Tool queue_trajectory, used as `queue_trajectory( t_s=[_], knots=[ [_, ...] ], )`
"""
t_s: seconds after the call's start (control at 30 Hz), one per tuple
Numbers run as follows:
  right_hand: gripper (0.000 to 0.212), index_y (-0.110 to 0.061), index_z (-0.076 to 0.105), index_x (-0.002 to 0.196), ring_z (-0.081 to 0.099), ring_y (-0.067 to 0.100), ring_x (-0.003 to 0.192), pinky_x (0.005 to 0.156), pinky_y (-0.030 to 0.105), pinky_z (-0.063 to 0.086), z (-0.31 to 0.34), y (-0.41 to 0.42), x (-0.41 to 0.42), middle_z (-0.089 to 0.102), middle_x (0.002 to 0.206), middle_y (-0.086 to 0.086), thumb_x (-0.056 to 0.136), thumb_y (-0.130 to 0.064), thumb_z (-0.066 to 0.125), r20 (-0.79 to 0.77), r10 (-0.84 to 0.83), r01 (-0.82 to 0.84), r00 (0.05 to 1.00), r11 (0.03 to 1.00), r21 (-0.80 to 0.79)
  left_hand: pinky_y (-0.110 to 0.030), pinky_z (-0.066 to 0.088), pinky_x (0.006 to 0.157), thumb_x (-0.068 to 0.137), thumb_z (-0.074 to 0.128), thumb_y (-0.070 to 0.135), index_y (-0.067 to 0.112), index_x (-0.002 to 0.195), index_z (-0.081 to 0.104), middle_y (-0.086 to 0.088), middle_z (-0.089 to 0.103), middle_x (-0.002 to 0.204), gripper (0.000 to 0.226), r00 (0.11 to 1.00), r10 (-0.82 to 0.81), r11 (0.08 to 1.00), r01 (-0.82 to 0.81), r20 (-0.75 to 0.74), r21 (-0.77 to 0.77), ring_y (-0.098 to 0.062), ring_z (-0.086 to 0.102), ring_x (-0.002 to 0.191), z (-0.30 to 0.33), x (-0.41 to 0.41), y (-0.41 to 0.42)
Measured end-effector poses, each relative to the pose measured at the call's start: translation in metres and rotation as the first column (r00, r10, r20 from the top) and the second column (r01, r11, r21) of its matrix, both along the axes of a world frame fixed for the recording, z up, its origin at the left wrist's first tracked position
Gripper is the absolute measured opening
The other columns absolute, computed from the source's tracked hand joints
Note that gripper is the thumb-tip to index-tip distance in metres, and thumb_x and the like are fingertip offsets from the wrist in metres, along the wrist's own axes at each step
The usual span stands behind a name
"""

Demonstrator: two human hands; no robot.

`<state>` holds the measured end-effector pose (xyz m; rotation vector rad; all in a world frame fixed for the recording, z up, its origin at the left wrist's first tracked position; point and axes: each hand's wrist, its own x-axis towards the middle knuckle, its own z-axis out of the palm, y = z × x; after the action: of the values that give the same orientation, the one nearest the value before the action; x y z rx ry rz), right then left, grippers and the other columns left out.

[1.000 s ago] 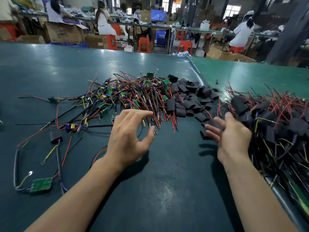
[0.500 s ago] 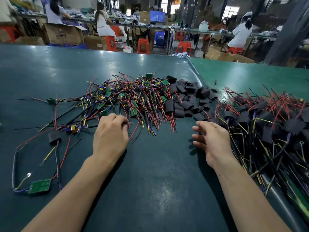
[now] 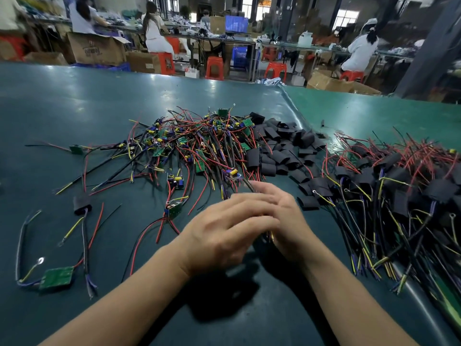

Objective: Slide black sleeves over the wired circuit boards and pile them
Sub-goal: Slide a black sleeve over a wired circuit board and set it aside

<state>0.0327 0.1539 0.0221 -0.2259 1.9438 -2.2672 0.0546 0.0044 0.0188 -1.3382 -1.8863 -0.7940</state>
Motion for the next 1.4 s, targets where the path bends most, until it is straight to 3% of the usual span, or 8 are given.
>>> queue_trajectory(
  t_s=[0.17,0.37,0.5,0.7,0.83,1.03,1.27,1.4],
  knots=[
    [0.047,0.003,0.052,0.116,0.058,0.025,0.073,0.064,0.031,0.043,0.006,0.005,-0.012,0.066,0.093,0.02,0.098,-0.04,0.052,0.393,0.013,0.094,0.919,0.963,-0.252,-0.047,0.053,0.092,0.091,0.046,-0.005,-0.011,0.1,0.067,-0.021,0.069,0.109,0.023,0.996,-0.07,0.997,0.068,0.055,0.04,-0.034,0.064,0.112,0.001,0.002,0.003],
    [0.018,-0.002,0.066,0.102,0.052,0.016,0.062,0.057,0.024,0.039,-0.001,0.007,-0.009,0.066,0.076,0.007,0.085,0.001,0.063,0.176,0.144,-0.127,0.974,0.986,-0.104,-0.043,0.053,0.087,0.087,0.06,-0.004,-0.005,0.098,0.069,-0.012,0.072,0.103,0.014,0.987,0.134,0.973,-0.148,0.088,0.177,-0.03,0.065,0.104,0.001,-0.007,-0.01],
    [0.046,-0.012,0.052,0.127,0.06,0.013,0.055,0.044,0.019,0.043,-0.002,0.008,-0.011,0.07,0.075,0.002,0.089,0.014,0.054,0.17,0.127,-0.111,0.977,0.989,-0.1,-0.041,0.053,0.086,0.087,0.062,-0.005,-0.003,0.102,0.066,-0.012,0.067,0.108,0.016,0.975,0.168,0.942,-0.202,0.143,0.269,-0.027,0.065,0.101,-0.006,-0.012,-0.011],
    [0.018,-0.016,0.07,0.102,0.062,0.01,0.061,0.05,0.024,0.052,-0.01,-0.003,-0.005,0.07,0.084,0.004,0.091,-0.002,0.064,-0.075,0.043,-0.031,0.996,0.988,0.148,-0.035,0.056,0.085,0.084,0.073,0.001,0.002,0.114,0.065,-0.008,0.068,0.107,0.031,0.932,0.183,0.935,-0.264,0.314,0.239,-0.017,0.067,0.099,-0.01,-0.018,-0.013],
    [0.033,-0.019,0.069,0.115,0.062,0.01,0.084,0.079,0.016,0.047,-0.02,-0.008,-0.005,0.069,0.095,0.003,0.082,-0.014,0.067,-0.444,0.112,0.17,0.889,0.82,0.546,-0.023,0.054,0.08,0.082,0.077,0.003,0.001,0.092,0.073,-0.013,0.069,0.098,0.011,0.949,0.183,0.904,-0.266,0.256,0.336,-0.017,0.068,0.09,-0.007,-0.018,-0.016],
    [0.014,-0.022,0.068,0.107,0.065,0.019,0.055,0.051,0.033,0.054,-0.021,-0.011,-0.013,0.071,0.078,0.008,0.098,-0.022,0.058,-0.246,-0.116,0.209,0.962,0.893,0.398,-0.038,0.046,0.096,0.085,0.072,0.019,0.001,0.108,0.071,-0.013,0.066,0.112,0.03,0.942,0.308,0.935,-0.326,0.133,0.138,-0.032,0.059,0.106,-0.006,-0.021,-0.013],
    [0.01,-0.03,0.057,0.105,0.064,0.02,0.052,0.039,0.027,0.05,-0.01,-0.01,-0.016,0.065,0.101,0.012,0.103,-0.032,0.048,-0.061,-0.26,0.26,0.964,0.966,-0.01,-0.043,0.045,0.078,0.087,0.065,0.027,0.015,0.09,0.074,0.002,0.069,0.086,0.016,0.647,0.75,0.638,-0.762,0.14,0.106,-0.029,0.057,0.087,-0.006,-0.028,-0.027],
    [0.009,-0.028,0.058,0.091,0.066,0.018,0.061,0.051,0.032,0.052,-0.012,-0.003,-0.019,0.066,0.088,0.002,0.099,-0.029,0.056,-0.31,-0.405,0.472,0.86,0.862,0.185,-0.04,0.039,0.08,0.068,0.047,0.03,0.018,0.102,0.066,0.0,0.063,0.09,0.04,0.382,0.868,0.463,-0.854,0.318,-0.237,-0.029,0.049,0.092,-0.001,-0.028,-0.039]
  ],
)
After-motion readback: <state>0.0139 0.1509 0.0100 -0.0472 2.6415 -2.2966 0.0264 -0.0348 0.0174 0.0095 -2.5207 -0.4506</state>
